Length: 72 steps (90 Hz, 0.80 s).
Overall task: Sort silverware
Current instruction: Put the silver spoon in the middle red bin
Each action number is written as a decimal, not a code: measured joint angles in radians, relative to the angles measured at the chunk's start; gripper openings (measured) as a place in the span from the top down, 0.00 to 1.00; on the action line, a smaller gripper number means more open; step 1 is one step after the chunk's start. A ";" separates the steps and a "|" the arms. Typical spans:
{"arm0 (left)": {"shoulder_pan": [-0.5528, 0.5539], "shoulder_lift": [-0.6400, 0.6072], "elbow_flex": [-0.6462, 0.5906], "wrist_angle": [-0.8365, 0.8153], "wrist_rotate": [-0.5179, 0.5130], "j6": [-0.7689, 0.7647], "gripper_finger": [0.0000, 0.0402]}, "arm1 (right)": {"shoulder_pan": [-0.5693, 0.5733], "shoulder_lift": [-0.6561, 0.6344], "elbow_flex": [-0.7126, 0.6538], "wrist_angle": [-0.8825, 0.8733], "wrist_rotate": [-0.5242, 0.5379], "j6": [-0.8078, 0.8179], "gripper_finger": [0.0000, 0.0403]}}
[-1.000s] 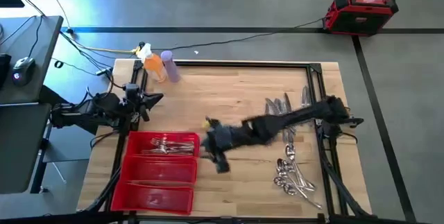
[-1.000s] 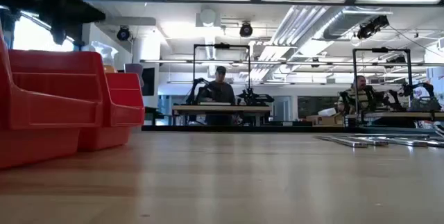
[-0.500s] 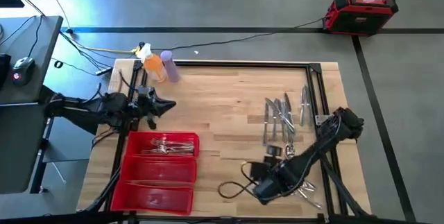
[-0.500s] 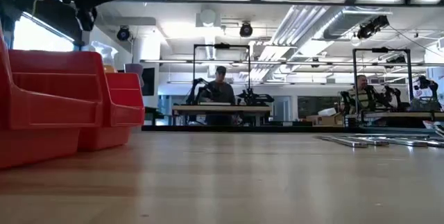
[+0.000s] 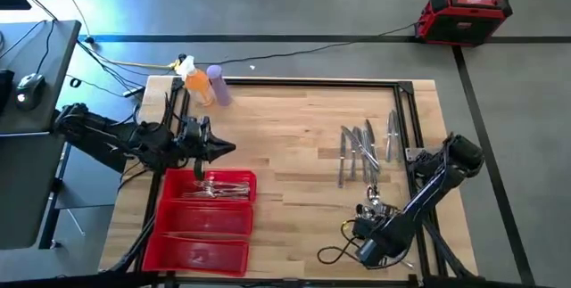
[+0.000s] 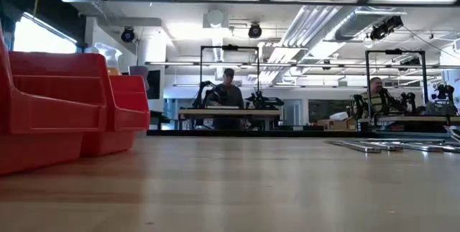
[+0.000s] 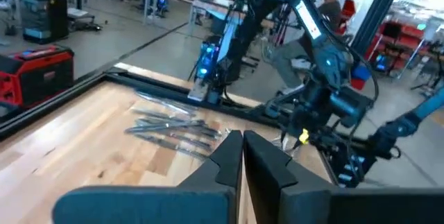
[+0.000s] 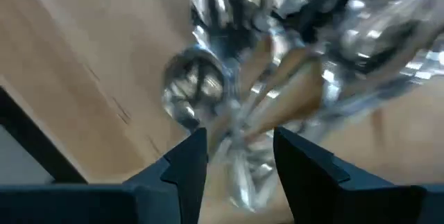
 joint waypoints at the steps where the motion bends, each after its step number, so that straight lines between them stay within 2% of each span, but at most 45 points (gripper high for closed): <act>1: -0.003 0.000 0.000 0.000 -0.005 0.000 1.00 | 0.000 -0.003 -0.009 0.010 -0.002 0.004 0.63; 15: -0.023 0.001 0.000 0.005 -0.059 0.000 1.00 | -0.002 -0.010 -0.119 0.091 -0.032 0.027 0.63; 34: -0.036 0.002 0.000 0.009 -0.069 -0.022 1.00 | -0.003 -0.020 -0.239 0.220 -0.055 0.071 0.65; 42: -0.048 0.007 0.000 0.010 -0.078 -0.027 1.00 | -0.007 -0.021 -0.246 0.210 -0.042 0.090 0.73; 54: -0.074 0.026 0.000 -0.004 -0.106 -0.027 1.00 | -0.017 -0.012 -0.219 0.151 -0.011 0.102 0.95; 72: -0.097 0.075 0.000 -0.054 -0.138 -0.013 1.00 | -0.037 -0.003 -0.082 -0.038 0.103 0.091 1.00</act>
